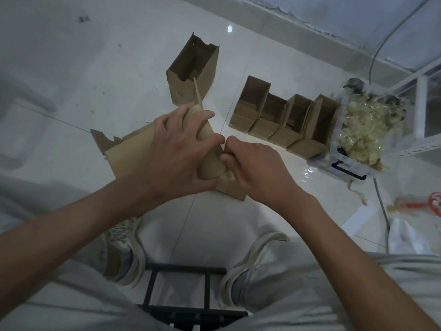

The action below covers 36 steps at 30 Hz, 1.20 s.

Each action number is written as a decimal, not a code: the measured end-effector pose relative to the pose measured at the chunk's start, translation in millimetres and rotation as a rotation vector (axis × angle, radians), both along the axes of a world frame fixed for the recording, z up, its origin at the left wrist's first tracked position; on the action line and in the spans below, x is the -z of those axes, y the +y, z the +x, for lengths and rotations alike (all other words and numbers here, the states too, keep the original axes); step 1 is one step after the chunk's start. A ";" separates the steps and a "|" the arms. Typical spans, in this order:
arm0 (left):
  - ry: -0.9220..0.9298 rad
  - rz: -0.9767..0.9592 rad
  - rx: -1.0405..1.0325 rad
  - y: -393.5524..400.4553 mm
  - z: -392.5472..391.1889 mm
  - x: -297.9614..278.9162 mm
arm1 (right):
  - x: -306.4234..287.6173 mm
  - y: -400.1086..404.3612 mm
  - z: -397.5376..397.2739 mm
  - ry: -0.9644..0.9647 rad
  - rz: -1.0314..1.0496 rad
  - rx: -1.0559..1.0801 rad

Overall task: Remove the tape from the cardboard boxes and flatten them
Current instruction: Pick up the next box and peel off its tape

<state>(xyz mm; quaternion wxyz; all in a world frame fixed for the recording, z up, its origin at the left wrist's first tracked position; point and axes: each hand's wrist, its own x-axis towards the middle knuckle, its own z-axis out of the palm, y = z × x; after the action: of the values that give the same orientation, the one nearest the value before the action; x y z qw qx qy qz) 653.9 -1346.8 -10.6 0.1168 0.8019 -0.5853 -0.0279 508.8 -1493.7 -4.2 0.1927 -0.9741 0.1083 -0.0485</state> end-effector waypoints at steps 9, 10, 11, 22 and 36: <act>0.127 -0.177 -0.058 10.1 0.7 -6.5 | -17.7 7.5 -3.9 -0.115 1.005 0.336; 0.139 -0.190 -0.065 10.8 0.8 -6.3 | -18.0 8.6 -3.1 -0.141 1.005 0.358; 0.157 -0.206 -0.075 11.2 1.3 -5.8 | -18.3 9.2 -2.6 -0.172 1.012 0.387; 0.500 -0.329 -0.190 11.5 5.7 -4.1 | -17.7 19.2 -3.0 -0.318 1.336 0.544; 0.948 -0.286 -0.448 6.5 5.8 -4.4 | -24.9 13.6 -3.0 -0.417 1.130 0.435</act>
<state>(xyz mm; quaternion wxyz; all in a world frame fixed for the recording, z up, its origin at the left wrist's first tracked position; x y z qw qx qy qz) 659.7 -1340.4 -6.2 0.4790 0.7826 -0.2810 -0.2812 505.8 -1480.1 20.7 0.6794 -0.6480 0.2727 -0.2103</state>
